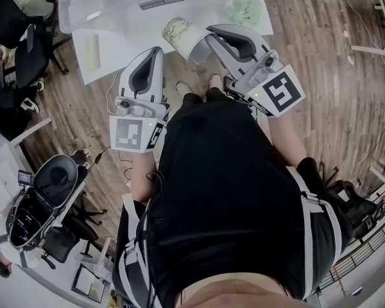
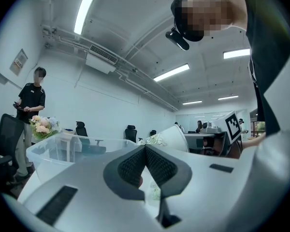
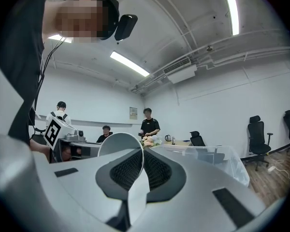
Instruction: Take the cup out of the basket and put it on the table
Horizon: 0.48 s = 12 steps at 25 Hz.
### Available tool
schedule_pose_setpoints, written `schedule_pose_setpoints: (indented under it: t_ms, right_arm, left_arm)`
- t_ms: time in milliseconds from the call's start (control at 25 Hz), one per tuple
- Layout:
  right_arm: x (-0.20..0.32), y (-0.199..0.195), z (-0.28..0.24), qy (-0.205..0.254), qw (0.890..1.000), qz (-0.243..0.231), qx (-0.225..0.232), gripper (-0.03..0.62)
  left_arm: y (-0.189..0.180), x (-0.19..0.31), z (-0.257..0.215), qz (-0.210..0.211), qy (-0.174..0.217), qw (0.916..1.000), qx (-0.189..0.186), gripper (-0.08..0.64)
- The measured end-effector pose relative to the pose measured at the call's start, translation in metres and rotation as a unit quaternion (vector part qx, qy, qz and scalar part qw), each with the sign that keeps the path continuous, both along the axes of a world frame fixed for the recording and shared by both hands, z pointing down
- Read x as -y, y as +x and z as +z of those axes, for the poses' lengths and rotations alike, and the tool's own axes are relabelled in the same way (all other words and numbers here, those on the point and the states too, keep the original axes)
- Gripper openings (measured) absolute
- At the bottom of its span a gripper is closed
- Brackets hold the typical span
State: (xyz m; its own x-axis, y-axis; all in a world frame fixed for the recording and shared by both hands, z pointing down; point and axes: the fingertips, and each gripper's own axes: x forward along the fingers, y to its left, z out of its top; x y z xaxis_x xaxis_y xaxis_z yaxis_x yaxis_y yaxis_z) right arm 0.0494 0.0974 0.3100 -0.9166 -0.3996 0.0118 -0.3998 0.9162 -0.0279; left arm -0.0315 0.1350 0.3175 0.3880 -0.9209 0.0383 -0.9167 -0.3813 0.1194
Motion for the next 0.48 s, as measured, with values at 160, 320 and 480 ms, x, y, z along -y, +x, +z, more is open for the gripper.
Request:
schedule_pose_setpoints:
  t_ms: [160, 320, 480]
  right_arm:
    - [0.002, 0.0, 0.005, -0.007, 1.0, -0.001, 0.004, 0.029]
    - [-0.001, 0.006, 0.005, -0.007, 1.0, -0.002, 0.003, 0.029]
    - [-0.002, 0.008, 0.003, -0.007, 1.0, -0.003, 0.004, 0.029]
  left_arm:
    - [0.0, 0.003, 0.006, 0.002, -0.005, 1.0, 0.001, 0.017]
    - [0.008, 0.002, 0.006, 0.006, -0.006, 1.0, 0.001, 0.017]
    - [0.012, 0.004, 0.005, 0.009, -0.005, 0.9999, 0.004, 0.018]
